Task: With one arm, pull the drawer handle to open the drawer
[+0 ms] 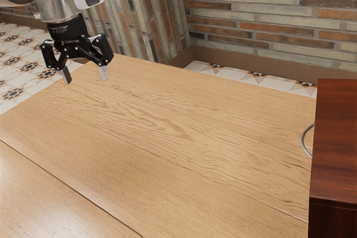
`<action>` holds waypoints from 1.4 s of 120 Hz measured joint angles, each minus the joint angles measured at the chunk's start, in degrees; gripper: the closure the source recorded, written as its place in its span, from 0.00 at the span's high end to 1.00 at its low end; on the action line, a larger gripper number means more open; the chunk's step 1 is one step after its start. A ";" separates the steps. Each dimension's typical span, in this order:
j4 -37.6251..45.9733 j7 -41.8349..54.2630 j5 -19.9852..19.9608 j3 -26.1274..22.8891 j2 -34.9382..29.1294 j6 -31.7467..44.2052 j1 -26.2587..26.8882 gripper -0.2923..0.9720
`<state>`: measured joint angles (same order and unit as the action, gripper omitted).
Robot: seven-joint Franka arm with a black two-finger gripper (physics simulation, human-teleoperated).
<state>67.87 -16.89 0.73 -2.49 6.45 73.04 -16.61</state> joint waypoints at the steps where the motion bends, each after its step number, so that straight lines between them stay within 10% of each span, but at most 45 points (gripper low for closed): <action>1: 0.00 -0.02 0.00 0.00 0.00 0.00 0.00 0.77; 104: -9.69 -1.40 -0.15 -1.11 -6.04 -0.01 6.94 0.77; 138: 14.05 -1.32 -0.27 -5.87 -10.57 7.05 2.63 0.77; 168: 29.87 0.24 -8.62 -8.24 -11.71 21.84 1.20 0.77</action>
<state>97.74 -16.64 -7.89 -10.72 -5.27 94.88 -15.41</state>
